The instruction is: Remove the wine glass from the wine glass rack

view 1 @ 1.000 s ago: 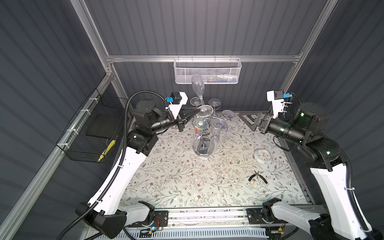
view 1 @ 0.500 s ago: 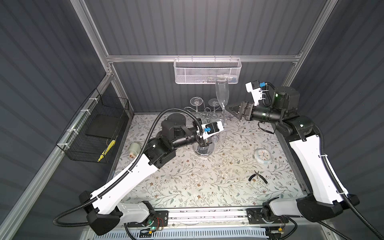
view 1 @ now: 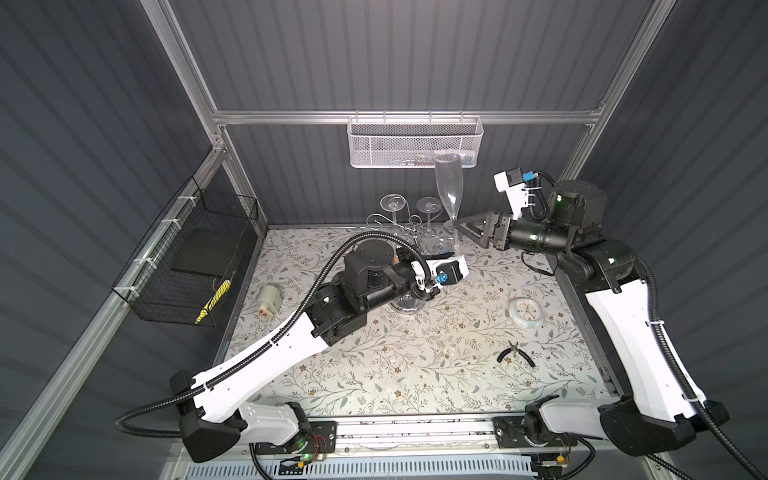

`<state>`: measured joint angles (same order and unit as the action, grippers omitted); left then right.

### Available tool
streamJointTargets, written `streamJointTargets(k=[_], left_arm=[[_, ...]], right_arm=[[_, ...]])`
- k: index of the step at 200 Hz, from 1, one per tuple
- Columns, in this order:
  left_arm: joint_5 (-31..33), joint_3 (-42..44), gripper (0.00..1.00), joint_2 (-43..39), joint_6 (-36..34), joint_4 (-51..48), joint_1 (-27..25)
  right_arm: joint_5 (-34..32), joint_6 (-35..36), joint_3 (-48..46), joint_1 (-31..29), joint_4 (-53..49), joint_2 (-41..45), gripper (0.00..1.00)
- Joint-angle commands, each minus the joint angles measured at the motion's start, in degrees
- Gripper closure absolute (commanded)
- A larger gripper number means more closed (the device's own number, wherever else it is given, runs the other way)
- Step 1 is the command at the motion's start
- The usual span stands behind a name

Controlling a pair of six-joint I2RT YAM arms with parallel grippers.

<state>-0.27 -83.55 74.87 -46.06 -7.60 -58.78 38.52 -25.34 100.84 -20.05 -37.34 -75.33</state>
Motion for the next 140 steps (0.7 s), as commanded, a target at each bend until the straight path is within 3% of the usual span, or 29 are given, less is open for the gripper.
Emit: streamJointTargets(k=[1, 53, 140], left_arm=[[4.03, 0.22, 1.0, 0.69, -3.72, 3.0, -1.28], [3.97, -0.07, 1.0, 1.64, -3.67, 4.08, -1.87], [3.52, -0.25, 1.0, 0.89, -2.69, 3.01, -2.21]], right_arm=[[1.55, 0.13, -1.07, -0.25, 0.89, -0.26, 0.28], [2.77, -0.74, -2.96, -0.34, 2.7, 0.18, 0.39], [2.21, -1.29, -5.11, -0.49, 3.27, 1.24, 0.71]])
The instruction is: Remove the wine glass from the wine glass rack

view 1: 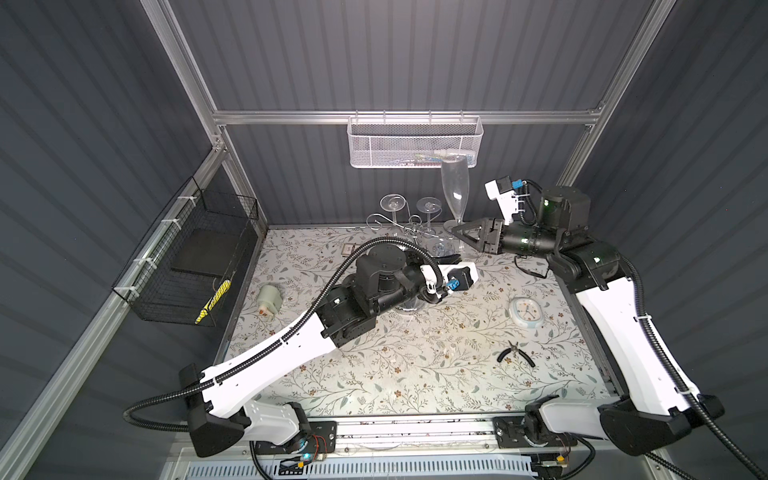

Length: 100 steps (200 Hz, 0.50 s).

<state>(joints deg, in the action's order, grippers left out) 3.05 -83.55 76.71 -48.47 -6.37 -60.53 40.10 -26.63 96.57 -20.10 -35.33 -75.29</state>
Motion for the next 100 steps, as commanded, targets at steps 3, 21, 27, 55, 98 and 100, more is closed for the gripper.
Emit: streamJointTargets(k=[3, 21, 27, 55, 98, 100], left_arm=[[0.2, -0.26, 1.0, -0.95, -0.27, 1.64, -0.5], [0.19, -0.21, 1.0, -0.93, 0.14, 1.78, -0.54], [0.29, -0.21, 1.0, -0.95, 0.48, 2.01, -0.49], [0.46, -0.32, 1.0, -0.76, 1.52, 2.99, -0.55], [1.32, 1.99, 0.43, -3.77, 9.28, 8.92, -0.62], [1.51, 1.99, 0.4, -3.98, 9.73, 9.25, -0.57]], right_arm=[[0.7, 0.0, -0.85, -0.47, 1.36, 1.28, 0.73], [0.79, 0.42, -1.04, -0.69, 1.35, 1.48, 0.83], [0.83, 0.58, -1.23, -0.73, 1.49, 1.75, 0.86], [0.28, 1.71, -1.96, -0.81, 1.97, 2.76, 1.0], [-2.33, 3.61, -2.6, -0.82, 3.53, 5.15, 1.0], [-2.42, 3.78, -2.84, -0.82, 3.76, 5.33, 1.0]])
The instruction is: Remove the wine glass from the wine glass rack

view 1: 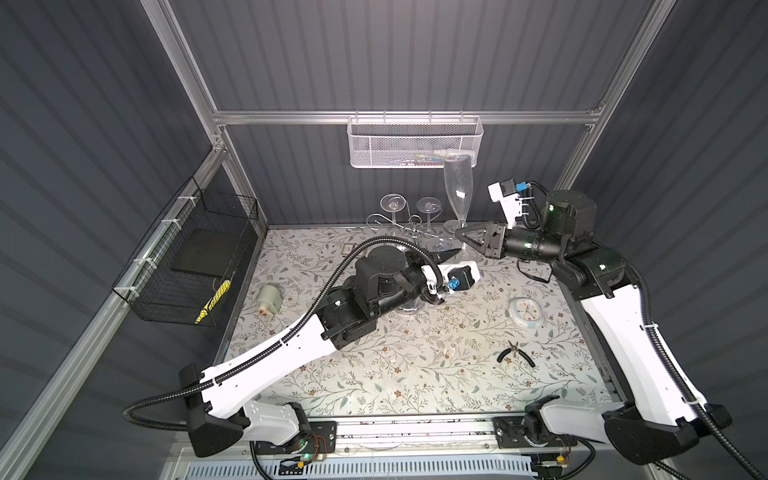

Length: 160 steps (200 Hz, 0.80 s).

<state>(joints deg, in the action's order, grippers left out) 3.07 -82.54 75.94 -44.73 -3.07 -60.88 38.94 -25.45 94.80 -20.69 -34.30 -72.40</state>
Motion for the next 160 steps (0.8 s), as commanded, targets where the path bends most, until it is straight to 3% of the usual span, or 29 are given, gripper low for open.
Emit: streamJointTargets(k=[1, 14, 43, 62, 80, 99, 129, 160], left_arm=[[1.67, 2.03, 0.39, -3.32, 6.33, 6.09, -0.21], [2.81, 3.38, 0.27, -4.36, 10.62, 7.14, -0.2], [5.01, 5.39, 0.13, -7.01, 19.62, 10.26, -0.2], [6.39, 8.42, 0.08, -8.03, 24.86, 15.35, -0.12], [6.86, 7.83, 0.05, -7.88, 30.89, 16.03, 0.02], [6.68, 6.46, 0.05, -8.01, 39.38, 16.45, 1.31], [-6.79, 5.29, 0.04, -8.87, 56.55, 17.5, 10.95], [-12.88, 4.53, 0.03, -8.98, 58.01, 15.79, 12.82]], right_arm=[[-1.25, 2.69, -1.13, -0.23, 2.92, 2.57, 1.0], [-1.46, 3.91, -2.97, -0.23, 6.25, 4.32, 1.0], [-4.99, 7.88, -9.49, -0.31, 16.83, 8.72, 1.0], [-8.23, 13.26, -12.31, -1.03, 19.12, 11.23, 1.0], [-5.84, 20.84, -16.17, -2.59, 22.93, 13.49, 1.0], [-3.97, 25.14, -23.88, -4.68, 33.34, 17.18, 1.0], [-4.24, 23.98, -27.58, -5.25, 37.98, 18.39, 1.0], [-4.8, 25.43, -27.82, -6.89, 37.72, 17.96, 1.0]])
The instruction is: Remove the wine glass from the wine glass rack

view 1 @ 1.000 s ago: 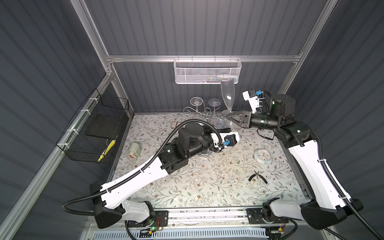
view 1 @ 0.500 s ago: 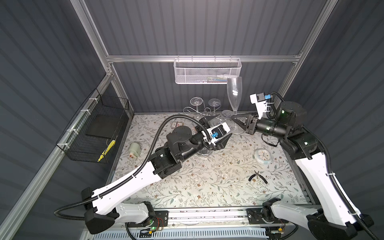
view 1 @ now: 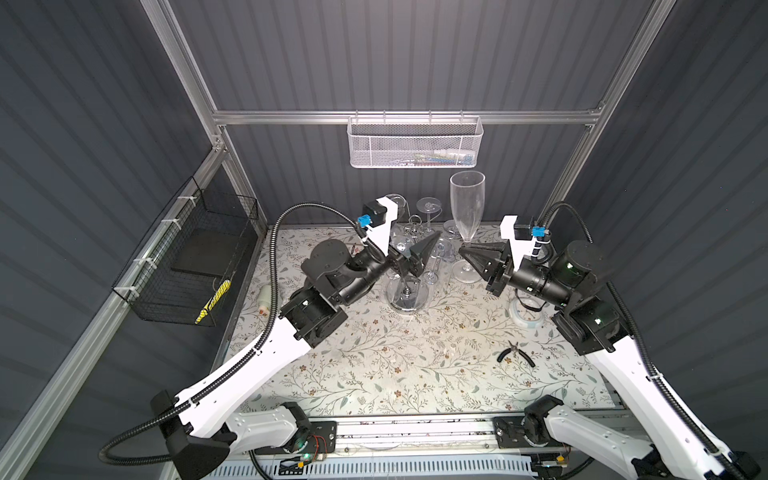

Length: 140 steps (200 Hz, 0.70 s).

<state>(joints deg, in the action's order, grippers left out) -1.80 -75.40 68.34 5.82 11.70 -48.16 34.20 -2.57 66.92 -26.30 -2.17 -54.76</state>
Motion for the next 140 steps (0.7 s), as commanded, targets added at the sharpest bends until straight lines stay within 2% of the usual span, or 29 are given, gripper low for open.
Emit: streamJointTargets(k=[1, 21, 54, 104, 140], left_arm=[[-8.07, -2.64, 0.03, -1.37, 7.58, 0.9, 0.18], [-10.41, -2.91, 0.02, -0.77, 11.5, 1.16, 2.52], [-20.04, -2.72, 0.02, 0.76, 19.71, 7.25, 7.95], [-31.35, -7.56, 0.03, 5.41, 21.42, 7.51, 8.44], [-32.91, -6.52, 0.03, 5.75, 20.34, 10.25, 8.44]], right_arm=[[-0.03, 2.6, 0.06, -1.33, 5.55, 0.3, 1.0], [0.7, 4.15, 0.02, -2.56, 5.92, -0.23, 1.0], [-0.14, 4.63, -0.25, -3.88, 6.44, -1.55, 1.0], [-0.88, 3.36, -1.26, -5.36, 7.45, -2.41, 1.0], [-1.08, 2.14, -1.78, -6.39, 7.95, -3.2, 1.0]])
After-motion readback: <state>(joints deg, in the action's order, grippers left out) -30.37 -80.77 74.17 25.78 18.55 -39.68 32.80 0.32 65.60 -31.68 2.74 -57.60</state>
